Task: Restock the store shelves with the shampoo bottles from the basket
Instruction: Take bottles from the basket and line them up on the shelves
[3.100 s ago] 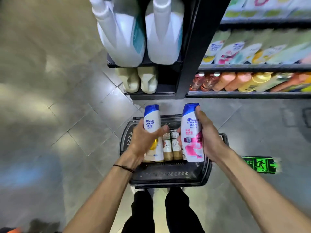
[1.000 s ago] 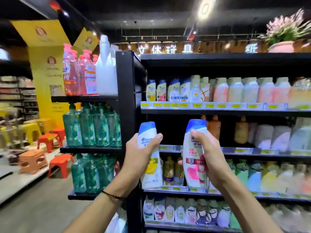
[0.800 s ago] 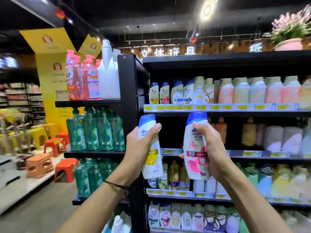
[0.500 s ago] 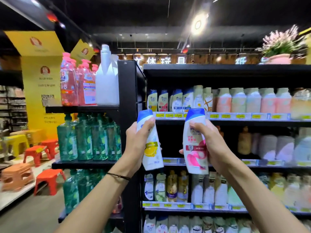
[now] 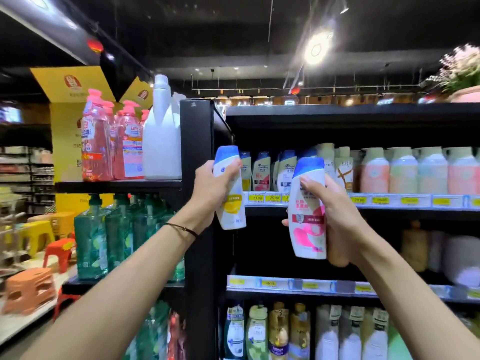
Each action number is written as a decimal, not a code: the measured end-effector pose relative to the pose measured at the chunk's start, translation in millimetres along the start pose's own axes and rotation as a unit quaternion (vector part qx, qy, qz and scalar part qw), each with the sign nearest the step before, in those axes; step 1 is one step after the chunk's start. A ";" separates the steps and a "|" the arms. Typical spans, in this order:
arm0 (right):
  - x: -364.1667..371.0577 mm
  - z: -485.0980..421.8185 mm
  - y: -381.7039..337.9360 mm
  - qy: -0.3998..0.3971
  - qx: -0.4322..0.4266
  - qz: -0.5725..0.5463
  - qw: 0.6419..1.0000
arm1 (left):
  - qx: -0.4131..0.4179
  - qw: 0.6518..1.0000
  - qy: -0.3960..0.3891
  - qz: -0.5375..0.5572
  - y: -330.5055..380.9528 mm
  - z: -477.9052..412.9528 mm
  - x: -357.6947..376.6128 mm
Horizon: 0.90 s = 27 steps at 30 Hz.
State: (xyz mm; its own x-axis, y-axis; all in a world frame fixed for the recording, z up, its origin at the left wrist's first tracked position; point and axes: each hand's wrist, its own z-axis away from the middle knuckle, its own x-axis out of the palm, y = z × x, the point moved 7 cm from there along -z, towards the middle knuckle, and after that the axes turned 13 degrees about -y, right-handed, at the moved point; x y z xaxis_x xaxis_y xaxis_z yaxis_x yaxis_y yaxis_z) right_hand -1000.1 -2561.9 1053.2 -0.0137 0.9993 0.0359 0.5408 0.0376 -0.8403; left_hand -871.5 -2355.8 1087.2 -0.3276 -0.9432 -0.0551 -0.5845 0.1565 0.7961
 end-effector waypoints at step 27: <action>-75.1 -173.0 -5.8 -0.004 -0.097 0.134 0.986 | 0.002 0.992 0.031 -0.120 -80.2 -188.5 29.3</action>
State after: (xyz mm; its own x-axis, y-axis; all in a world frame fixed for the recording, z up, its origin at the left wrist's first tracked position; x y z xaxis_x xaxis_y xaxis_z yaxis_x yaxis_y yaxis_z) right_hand -856.7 -2638.6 1149.0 0.1466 0.9730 -0.1785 0.6768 -0.2302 -0.6992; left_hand -694.3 -2451.2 1135.4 -0.1317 -0.9696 -0.2061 -0.6431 -0.0747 0.7622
